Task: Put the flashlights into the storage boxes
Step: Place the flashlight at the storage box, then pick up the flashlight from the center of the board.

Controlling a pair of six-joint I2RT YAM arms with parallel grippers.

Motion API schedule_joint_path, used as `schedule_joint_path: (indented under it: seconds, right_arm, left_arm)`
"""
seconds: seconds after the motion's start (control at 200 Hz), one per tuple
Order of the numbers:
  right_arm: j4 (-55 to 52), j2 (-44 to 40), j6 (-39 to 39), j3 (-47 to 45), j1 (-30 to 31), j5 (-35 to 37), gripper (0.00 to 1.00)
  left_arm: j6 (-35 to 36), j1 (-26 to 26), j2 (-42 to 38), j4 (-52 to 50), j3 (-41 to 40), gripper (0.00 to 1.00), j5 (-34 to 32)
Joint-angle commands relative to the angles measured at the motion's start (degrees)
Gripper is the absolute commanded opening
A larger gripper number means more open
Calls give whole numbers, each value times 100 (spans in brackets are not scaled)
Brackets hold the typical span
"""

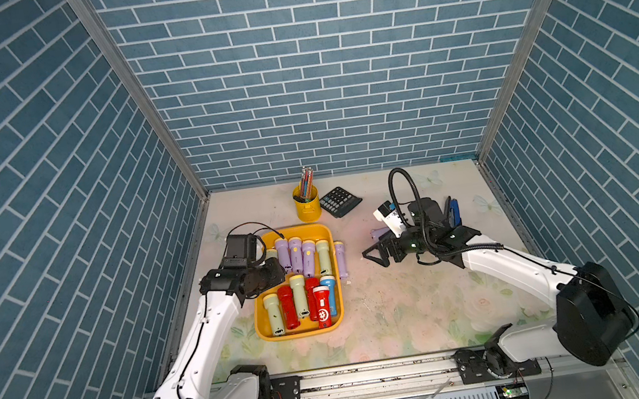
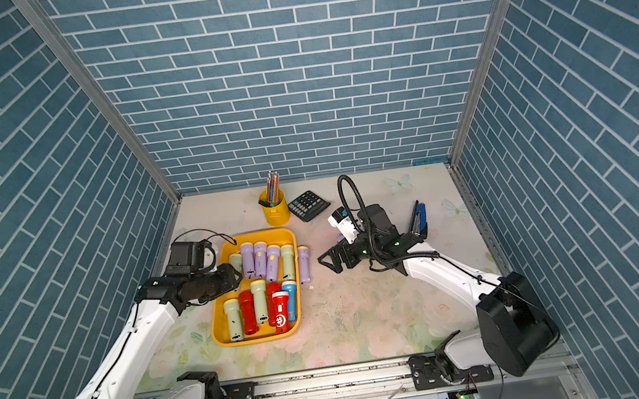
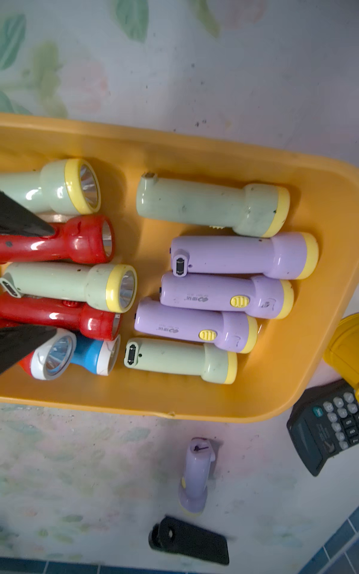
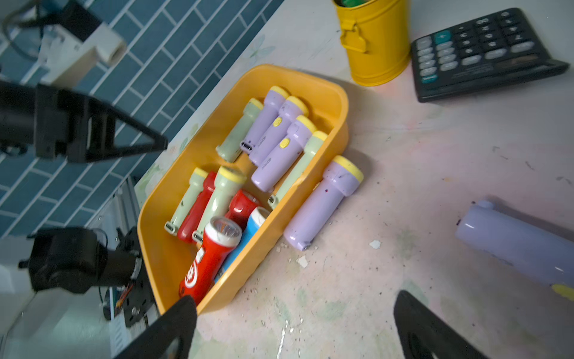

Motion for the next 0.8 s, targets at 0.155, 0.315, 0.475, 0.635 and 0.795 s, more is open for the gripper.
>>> schedule_joint_path:
  seconds: [0.155,0.315,0.475,0.635,0.795]
  right_arm:
    - [-567,700,2084,641,-621,373,99]
    - [-1235,1116,2540,925,-1092,794,99]
    - [-1883,1447,2613,1248,-1252,1333,99]
    - [-2420,1909,2428,1726,-1324,1511,99]
    - [-2896,2429,2562,2254,-1332,1543,98]
  left_arm:
    - [-531,4,-11,1098,-136,46,626]
    - [-491,-10,253,1088,17,45,719]
    - [-492,-45,448,1222,155,43,805]
    - [-427,-143,811,1264,446,43,861]
    - [-345,-310,1162,1268,750,43,808]
